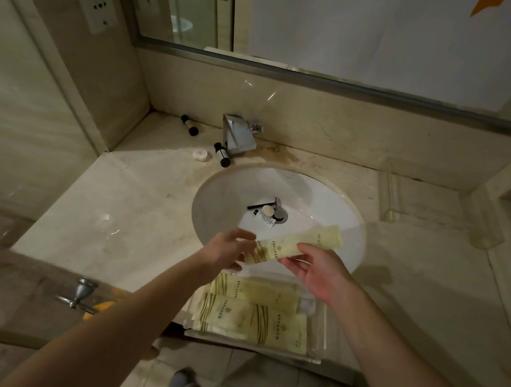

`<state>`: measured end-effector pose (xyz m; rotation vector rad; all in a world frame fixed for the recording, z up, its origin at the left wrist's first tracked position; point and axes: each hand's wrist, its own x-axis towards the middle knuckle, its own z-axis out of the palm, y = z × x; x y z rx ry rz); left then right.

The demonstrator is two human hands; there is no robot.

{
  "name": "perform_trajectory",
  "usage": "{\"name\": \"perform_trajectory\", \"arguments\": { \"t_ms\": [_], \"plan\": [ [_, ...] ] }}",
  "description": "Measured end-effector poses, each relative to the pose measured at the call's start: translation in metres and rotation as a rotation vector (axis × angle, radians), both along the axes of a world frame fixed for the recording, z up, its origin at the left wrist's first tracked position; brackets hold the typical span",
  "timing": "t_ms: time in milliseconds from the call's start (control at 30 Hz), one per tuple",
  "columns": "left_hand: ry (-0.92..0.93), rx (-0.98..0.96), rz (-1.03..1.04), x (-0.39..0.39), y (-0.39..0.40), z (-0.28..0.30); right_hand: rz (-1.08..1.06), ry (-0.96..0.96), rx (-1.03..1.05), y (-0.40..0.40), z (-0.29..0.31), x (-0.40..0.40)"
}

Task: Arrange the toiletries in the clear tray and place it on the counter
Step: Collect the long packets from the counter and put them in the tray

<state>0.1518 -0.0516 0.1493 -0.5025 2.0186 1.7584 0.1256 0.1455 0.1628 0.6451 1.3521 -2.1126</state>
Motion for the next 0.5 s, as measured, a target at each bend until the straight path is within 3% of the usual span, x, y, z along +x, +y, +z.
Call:
{"name": "perform_trajectory", "arguments": {
  "t_ms": [67, 167, 267, 367, 500],
  "plan": [
    [0.055, -0.002, -0.007, -0.004, -0.005, 0.001, 0.028, -0.021, -0.021, -0.002, -0.002, 0.002],
    [0.119, -0.172, -0.035, -0.007, -0.014, 0.000, 0.054, 0.000, 0.065, 0.000, -0.005, 0.003],
    [0.148, -0.391, -0.067, -0.009, -0.023, -0.003, 0.017, 0.110, 0.358, 0.007, -0.017, -0.001],
    [0.177, -0.597, -0.141, -0.012, -0.025, -0.006, 0.215, 0.199, 0.732, 0.010, -0.031, 0.000],
    [0.155, -0.794, -0.219, -0.010, -0.026, -0.017, 0.387, 0.212, 0.926, 0.003, -0.044, 0.010]
  ]
}}
